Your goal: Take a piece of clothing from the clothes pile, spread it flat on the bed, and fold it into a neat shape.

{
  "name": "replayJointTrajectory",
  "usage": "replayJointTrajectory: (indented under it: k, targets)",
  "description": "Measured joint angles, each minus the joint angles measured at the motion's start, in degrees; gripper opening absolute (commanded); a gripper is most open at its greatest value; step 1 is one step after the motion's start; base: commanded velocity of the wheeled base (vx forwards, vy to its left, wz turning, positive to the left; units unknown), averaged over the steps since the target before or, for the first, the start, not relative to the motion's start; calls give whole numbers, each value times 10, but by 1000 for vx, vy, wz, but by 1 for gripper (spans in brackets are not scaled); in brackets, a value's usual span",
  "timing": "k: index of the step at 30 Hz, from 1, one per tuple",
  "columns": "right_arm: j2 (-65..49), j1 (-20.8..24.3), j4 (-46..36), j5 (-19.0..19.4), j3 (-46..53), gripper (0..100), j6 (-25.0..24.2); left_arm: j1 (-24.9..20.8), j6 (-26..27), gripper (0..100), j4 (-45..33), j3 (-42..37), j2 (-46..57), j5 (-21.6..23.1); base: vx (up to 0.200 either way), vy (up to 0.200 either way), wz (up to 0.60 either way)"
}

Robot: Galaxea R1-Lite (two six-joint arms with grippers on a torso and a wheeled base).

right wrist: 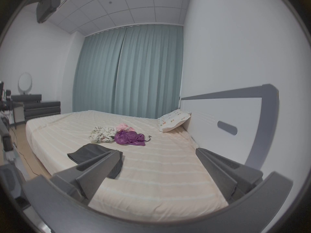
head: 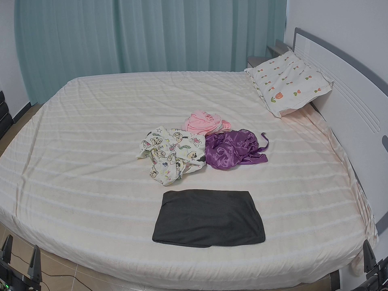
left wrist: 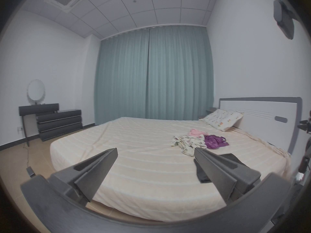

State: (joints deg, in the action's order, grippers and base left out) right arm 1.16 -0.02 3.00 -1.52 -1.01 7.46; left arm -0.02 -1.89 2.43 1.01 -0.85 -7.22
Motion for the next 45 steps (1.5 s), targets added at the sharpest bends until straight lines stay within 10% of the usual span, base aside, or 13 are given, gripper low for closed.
replayJointTrajectory:
  k: [22,45]
  targets:
    - [-5,-2,-30,20,0,100,-66,-2,20,100,-26,0,3,82,0,0,0]
    - [-5,0,-29,21,0,100,-66,-1,1,100,-24,0,2,69,0,0,0]
